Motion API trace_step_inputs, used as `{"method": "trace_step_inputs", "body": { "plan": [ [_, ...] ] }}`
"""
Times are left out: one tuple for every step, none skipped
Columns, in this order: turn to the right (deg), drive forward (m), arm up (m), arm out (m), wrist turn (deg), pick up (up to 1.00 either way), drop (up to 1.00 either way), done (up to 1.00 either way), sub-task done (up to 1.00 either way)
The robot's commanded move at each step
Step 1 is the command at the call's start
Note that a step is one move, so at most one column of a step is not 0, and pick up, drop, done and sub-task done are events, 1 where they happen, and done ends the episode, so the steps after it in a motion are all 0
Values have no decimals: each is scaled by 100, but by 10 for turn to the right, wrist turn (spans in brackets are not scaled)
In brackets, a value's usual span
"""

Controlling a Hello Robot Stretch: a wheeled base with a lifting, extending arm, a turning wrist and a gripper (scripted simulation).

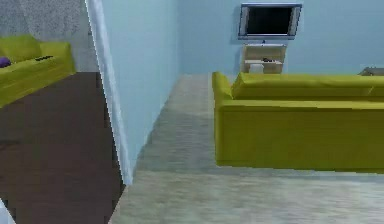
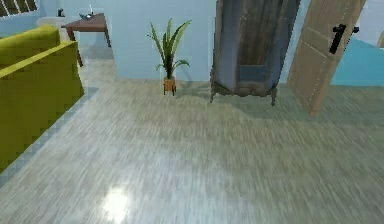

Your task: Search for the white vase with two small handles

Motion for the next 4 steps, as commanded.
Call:
{"method": "trace_step_inputs", "body": {
  "plan": [
    [0, 65, 0, 0, 0, 0, 0, 0, 0],
    [-450, 0, 0, 0, 0, 0, 0, 0, 0],
    [-180, 0, 0, 0, 0, 0, 0, 0, 0],
    [0, 50, 0, 0, 0, 0, 0, 0, 0]
  ]
}}
